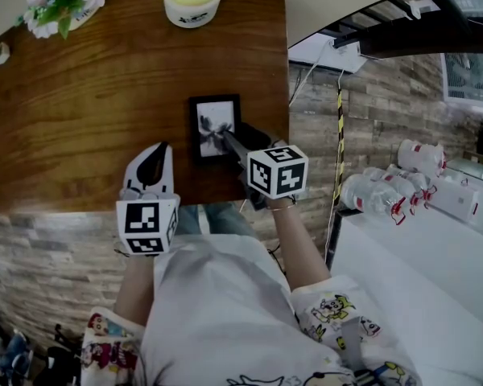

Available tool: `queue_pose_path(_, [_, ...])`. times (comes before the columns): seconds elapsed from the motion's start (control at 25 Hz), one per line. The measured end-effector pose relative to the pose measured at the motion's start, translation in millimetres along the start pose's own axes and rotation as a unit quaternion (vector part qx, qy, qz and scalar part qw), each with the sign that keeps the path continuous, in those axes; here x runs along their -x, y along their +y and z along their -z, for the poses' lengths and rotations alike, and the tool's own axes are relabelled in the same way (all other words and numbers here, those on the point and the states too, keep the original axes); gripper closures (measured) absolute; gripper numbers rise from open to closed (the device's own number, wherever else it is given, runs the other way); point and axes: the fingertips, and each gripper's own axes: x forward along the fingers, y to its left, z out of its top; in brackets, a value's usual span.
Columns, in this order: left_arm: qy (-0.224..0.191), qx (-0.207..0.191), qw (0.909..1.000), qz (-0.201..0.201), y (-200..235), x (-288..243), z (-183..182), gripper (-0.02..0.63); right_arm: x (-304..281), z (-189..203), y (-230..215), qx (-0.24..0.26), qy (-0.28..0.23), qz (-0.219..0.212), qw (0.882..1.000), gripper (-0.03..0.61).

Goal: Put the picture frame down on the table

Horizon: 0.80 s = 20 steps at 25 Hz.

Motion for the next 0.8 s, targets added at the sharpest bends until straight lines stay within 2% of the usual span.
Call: queue_pose_path(0.8, [-0.021, -0.01, 0.9997, -0.007, -0.7, 8.6, -19.4, 0.611, 20.6, -16.9, 1.1, 0.005, -0.027, 0.007, 1.0, 0.402])
